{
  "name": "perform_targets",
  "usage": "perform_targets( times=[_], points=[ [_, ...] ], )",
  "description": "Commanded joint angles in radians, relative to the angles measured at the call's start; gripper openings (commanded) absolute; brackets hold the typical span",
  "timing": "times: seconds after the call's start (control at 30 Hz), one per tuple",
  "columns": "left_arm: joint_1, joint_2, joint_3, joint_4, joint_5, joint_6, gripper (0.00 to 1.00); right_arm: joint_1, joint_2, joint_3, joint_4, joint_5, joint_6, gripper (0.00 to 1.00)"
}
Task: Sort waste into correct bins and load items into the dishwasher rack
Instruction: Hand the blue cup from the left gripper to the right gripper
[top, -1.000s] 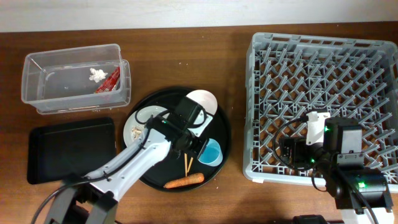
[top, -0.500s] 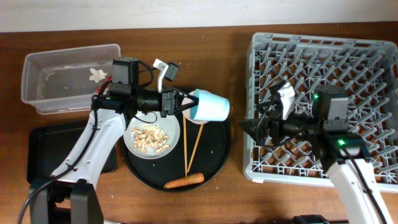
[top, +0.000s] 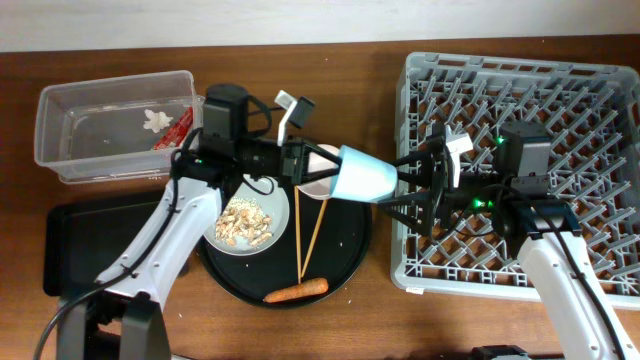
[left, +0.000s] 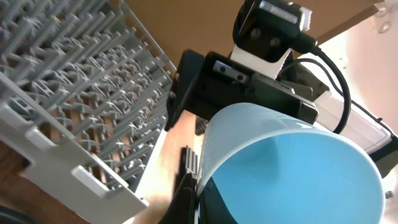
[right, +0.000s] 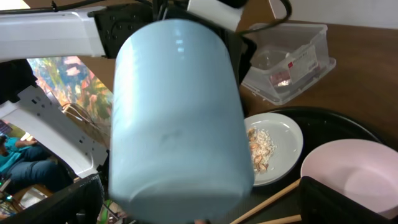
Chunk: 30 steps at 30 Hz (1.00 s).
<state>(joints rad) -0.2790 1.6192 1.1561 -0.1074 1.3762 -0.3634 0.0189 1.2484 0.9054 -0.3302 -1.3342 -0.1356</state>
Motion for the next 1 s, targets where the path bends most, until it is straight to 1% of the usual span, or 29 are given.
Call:
perform_targets(
  times=[0.0, 0.07, 0.13, 0.23, 0.27, 0.43, 0.8, 0.9, 0.97],
  points=[
    [-0.029, -0.012, 0.011, 0.006, -0.026, -0.035, 0.0, 0.003, 0.004, 0.011, 0.026, -0.028, -0.01, 0.98],
    [-0.049, -0.012, 0.011, 0.006, -0.074, -0.069, 0.0, 0.003, 0.004, 0.011, 0.059, -0.071, -0.01, 0.99],
    [-0.06, -0.012, 0.011, 0.008, -0.094, -0.078, 0.0, 0.003, 0.004, 0.011, 0.106, -0.126, -0.01, 0.99],
    [-0.06, -0.012, 0.011, 0.01, -0.094, -0.082, 0.0, 0.003, 0.004, 0.011, 0.111, -0.125, -0.01, 0.94],
    [-0.06, -0.012, 0.011, 0.015, -0.094, -0.094, 0.0, 0.003, 0.004, 0.011, 0.11, -0.125, -0.01, 0.9],
    [-0.06, -0.012, 0.011, 0.066, -0.091, -0.129, 0.0, 0.003, 0.004, 0.011, 0.11, -0.124, -0.01, 0.87],
    [-0.06, -0.012, 0.011, 0.07, -0.09, -0.141, 0.0, 0.003, 0.004, 0.011, 0.111, -0.121, -0.01, 0.69],
    [-0.06, -0.012, 0.011, 0.07, -0.095, -0.141, 0.01, 0.003, 0.004, 0.011, 0.111, -0.121, -0.01, 0.67],
    [-0.06, -0.012, 0.011, 0.069, -0.11, -0.14, 0.1, 0.003, 0.004, 0.011, 0.111, -0.121, -0.01, 0.61]
  ],
)
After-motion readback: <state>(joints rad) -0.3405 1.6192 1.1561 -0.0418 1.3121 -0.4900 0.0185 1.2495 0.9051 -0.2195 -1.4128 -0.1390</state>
